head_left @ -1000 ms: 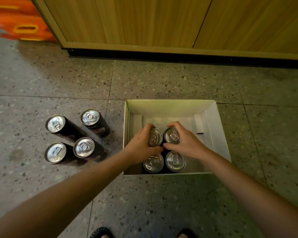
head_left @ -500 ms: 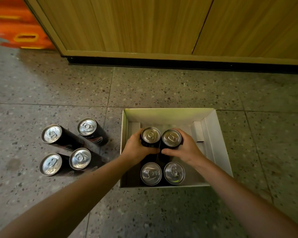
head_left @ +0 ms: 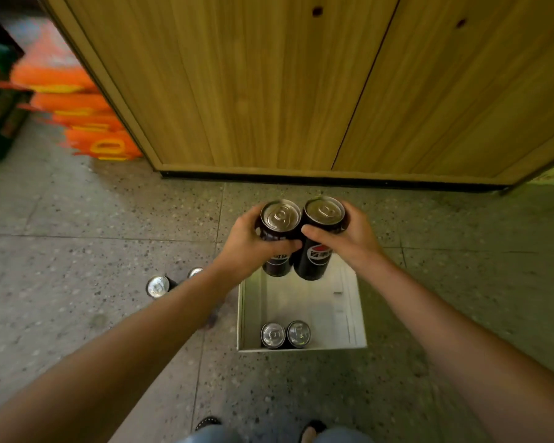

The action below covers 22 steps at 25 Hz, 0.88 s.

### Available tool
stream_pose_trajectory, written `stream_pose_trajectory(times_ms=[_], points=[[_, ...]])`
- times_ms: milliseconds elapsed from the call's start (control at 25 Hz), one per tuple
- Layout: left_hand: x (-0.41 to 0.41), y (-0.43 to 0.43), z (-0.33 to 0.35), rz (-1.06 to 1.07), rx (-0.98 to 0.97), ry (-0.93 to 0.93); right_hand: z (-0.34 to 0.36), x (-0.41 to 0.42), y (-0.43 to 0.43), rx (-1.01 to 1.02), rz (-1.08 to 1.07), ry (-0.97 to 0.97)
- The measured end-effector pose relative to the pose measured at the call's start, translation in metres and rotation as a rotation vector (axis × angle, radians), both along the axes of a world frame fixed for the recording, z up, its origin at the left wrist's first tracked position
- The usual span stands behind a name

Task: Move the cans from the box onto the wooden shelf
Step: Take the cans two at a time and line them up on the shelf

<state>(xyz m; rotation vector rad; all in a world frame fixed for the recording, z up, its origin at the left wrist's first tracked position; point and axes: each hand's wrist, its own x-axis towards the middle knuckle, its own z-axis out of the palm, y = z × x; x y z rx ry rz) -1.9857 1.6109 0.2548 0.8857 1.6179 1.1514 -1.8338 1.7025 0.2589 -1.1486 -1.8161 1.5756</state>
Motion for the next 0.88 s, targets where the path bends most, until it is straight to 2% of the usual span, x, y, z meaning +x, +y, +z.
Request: stream_pose_trajectory(times_ms=[320,520,680,880], points=[[-0.018,0.024,0.374,-0.021,0.199,-0.036,0.365,-0.024,0.019,0.129,-0.074,0.100],[-0.025,0.038,0.566,-0.020,0.278,0.005,0.552,-0.036,0.028,0.221,-0.116,0.121],[-0.028,0.056,0.665,-0.043,0.339,0.081,0.654,-0.044,0.044,0.349,-0.158,0.122],[-0.032,0.116,0.724,-0.008,0.374,0.102,0.711,-0.050,0.101,0.442,-0.187,0.155]])
